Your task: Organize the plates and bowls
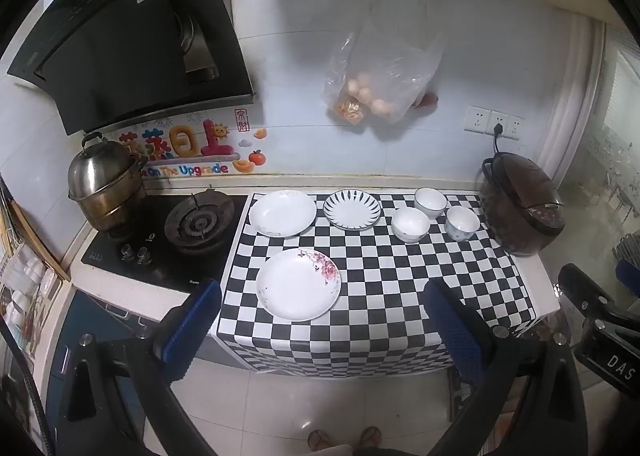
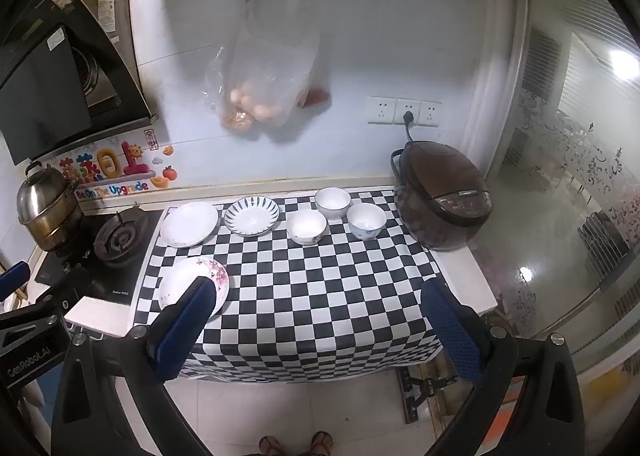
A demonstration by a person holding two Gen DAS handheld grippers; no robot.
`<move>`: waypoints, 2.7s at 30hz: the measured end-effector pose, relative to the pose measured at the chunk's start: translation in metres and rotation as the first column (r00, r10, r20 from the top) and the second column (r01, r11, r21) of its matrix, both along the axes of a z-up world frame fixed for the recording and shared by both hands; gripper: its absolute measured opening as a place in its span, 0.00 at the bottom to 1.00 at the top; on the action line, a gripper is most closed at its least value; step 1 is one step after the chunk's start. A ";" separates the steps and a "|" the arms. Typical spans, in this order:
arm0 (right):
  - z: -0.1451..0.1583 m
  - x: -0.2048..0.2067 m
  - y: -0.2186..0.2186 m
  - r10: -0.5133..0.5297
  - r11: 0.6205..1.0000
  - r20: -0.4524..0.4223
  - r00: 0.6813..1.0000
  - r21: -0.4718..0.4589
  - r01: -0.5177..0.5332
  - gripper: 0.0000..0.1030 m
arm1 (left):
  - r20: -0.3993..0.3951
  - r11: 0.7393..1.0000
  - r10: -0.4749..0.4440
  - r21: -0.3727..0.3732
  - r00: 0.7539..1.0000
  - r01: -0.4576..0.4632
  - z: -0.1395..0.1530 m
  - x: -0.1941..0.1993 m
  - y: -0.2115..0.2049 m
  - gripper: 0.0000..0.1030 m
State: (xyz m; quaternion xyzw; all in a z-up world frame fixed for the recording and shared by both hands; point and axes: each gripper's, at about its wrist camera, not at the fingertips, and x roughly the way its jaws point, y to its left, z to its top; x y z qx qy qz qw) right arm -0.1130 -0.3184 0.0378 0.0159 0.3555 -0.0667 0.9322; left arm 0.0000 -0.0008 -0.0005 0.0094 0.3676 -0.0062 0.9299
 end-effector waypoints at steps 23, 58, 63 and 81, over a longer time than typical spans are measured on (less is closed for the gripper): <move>-0.006 0.002 0.002 -0.004 1.000 -0.001 1.000 0.008 0.004 1.00 | -0.009 1.000 0.000 -0.001 1.000 0.000 -0.002 -0.001 0.005 1.00; -0.004 0.001 0.003 -0.005 1.000 0.006 1.000 0.009 0.005 1.00 | 0.008 1.000 0.008 0.006 1.000 -0.008 0.008 -0.004 0.009 1.00; -0.004 0.000 0.003 -0.006 1.000 0.006 1.000 0.010 0.005 1.00 | 0.010 1.000 0.008 0.007 1.000 -0.008 0.015 -0.002 0.008 1.00; 0.000 -0.001 -0.002 -0.002 1.000 0.015 1.000 0.009 0.002 1.00 | 0.020 1.000 0.015 0.005 1.000 -0.015 0.023 -0.001 0.002 1.00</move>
